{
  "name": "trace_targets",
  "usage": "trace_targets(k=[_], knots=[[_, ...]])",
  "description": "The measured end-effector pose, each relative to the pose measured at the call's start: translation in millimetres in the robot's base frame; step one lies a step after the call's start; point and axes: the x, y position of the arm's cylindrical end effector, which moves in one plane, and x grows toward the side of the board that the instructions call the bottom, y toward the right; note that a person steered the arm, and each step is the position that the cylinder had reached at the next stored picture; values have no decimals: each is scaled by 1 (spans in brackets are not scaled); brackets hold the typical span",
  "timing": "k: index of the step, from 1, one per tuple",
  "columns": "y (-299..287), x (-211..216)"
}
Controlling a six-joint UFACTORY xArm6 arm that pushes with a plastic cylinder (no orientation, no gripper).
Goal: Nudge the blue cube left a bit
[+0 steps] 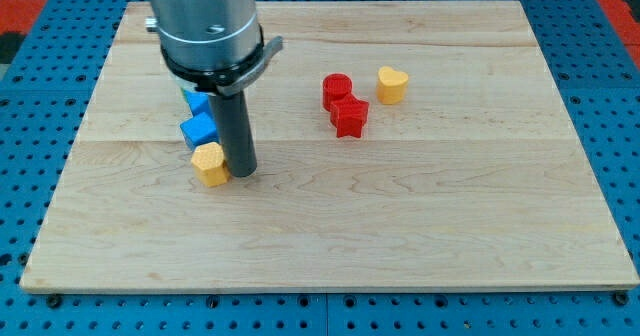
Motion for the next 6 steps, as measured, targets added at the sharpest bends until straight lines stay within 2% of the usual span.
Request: trace_targets(k=[1,2,4,6], knots=[[12,-18],[-20,-26],[29,-42],[-6,-39]])
